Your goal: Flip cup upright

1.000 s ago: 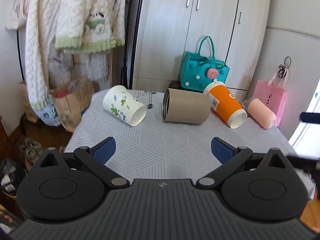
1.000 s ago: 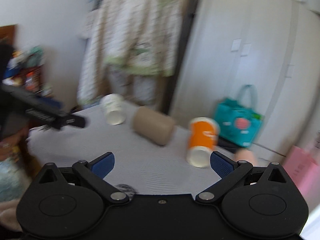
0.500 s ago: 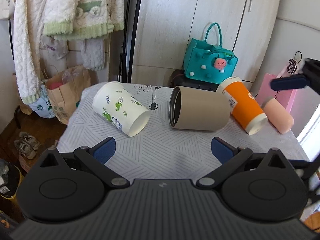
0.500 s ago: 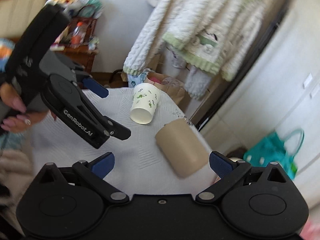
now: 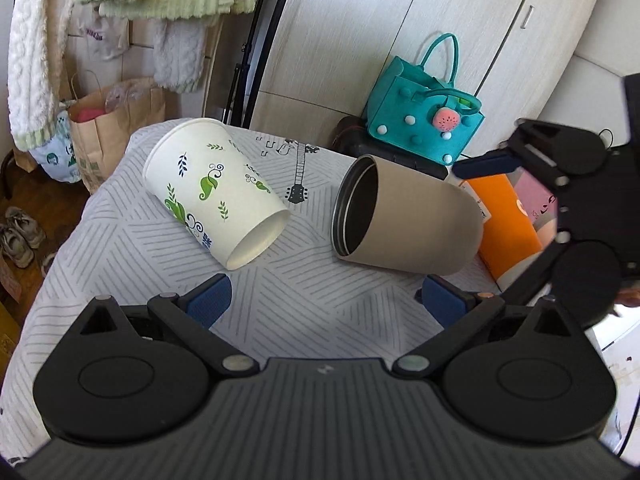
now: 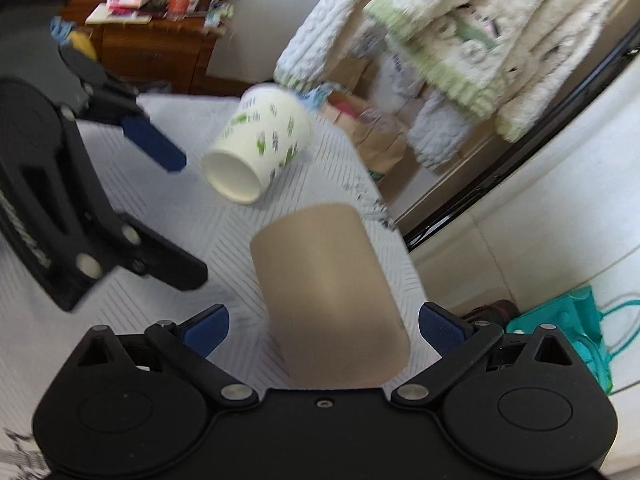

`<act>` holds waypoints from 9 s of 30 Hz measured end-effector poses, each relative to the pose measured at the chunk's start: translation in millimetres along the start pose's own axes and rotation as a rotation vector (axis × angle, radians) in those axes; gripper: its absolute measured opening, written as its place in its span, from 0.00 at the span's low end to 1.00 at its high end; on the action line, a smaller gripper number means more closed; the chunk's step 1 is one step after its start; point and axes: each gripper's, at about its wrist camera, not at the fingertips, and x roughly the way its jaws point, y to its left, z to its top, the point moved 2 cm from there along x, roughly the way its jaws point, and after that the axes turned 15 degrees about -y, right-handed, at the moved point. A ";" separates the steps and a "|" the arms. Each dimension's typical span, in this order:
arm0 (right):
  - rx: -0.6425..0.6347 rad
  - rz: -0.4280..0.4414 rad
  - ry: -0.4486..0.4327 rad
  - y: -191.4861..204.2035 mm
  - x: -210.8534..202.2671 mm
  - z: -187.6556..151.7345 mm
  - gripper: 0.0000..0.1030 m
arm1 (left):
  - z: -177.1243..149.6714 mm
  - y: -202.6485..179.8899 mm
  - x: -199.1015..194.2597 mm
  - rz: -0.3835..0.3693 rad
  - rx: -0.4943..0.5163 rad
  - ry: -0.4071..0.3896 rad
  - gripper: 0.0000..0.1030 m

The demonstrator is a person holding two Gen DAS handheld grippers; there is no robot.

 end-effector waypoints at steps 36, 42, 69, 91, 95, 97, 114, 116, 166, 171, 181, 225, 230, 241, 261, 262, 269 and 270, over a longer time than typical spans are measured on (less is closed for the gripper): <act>0.370 -0.005 -0.008 27.4 -55.0 0.2 0.83 | -26.3 3.6 -66.3 -0.104 -0.032 -0.005 1.00; 0.399 0.020 0.017 40.2 -71.6 2.6 0.83 | -40.5 -1.7 -89.1 -0.154 -0.052 -0.005 1.00; 0.688 0.055 0.439 42.9 -53.7 -27.0 0.82 | -70.2 8.8 -87.0 -0.325 -0.194 0.097 1.00; 0.919 0.134 0.028 11.3 -131.5 -74.8 0.88 | -68.1 -21.0 -38.0 -0.355 -0.436 0.227 1.00; 0.803 0.210 -0.044 23.6 -132.5 -77.9 0.88 | -68.2 -29.1 -32.6 -0.319 -0.431 0.217 1.00; 0.780 0.229 -0.063 27.6 -125.3 -77.6 0.88 | -66.8 -30.2 -31.3 -0.309 -0.432 0.214 0.99; 0.768 0.224 -0.134 46.0 -105.7 -80.3 0.79 | -63.5 -49.2 -41.8 -0.317 -0.323 0.123 0.79; 0.766 0.197 -0.152 49.3 -112.7 -83.4 0.79 | -62.1 -57.6 -49.0 -0.326 -0.253 0.086 0.77; 0.525 -0.469 -0.409 105.9 -125.1 -98.5 0.78 | -51.2 -88.8 -80.0 -0.280 0.148 -0.230 0.79; 0.621 -0.543 -0.400 109.5 -136.3 -97.9 0.79 | -51.2 -84.9 -98.5 -0.211 0.178 -0.254 0.80; 0.692 -0.652 -0.398 133.4 -167.4 -96.0 0.83 | -56.5 -88.7 -144.5 -0.133 0.319 -0.273 0.84; 0.762 -0.981 -0.355 202.5 -221.7 -98.2 1.00 | -72.2 -62.4 -197.2 0.043 0.302 -0.348 1.00; 0.778 -0.963 -0.381 205.2 -225.6 -95.7 1.00 | -73.7 -58.6 -195.5 0.089 0.281 -0.345 1.00; 0.800 -0.989 -0.350 201.3 -217.0 -92.4 1.00 | -73.0 -48.8 -187.4 0.145 0.283 -0.336 1.00; 0.823 -1.020 -0.317 198.6 -213.1 -104.4 1.00 | -87.3 -60.0 -175.4 0.131 0.337 -0.287 1.00; 0.821 -1.020 -0.316 198.7 -212.7 -104.6 1.00 | -87.1 -58.9 -175.1 0.132 0.329 -0.289 1.00; 0.814 -1.020 -0.314 199.6 -210.9 -102.1 1.00 | -84.1 -55.8 -177.2 0.175 0.312 -0.318 1.00; 0.812 -1.022 -0.312 200.0 -210.8 -101.8 1.00 | -84.0 -56.2 -177.8 0.180 0.316 -0.321 1.00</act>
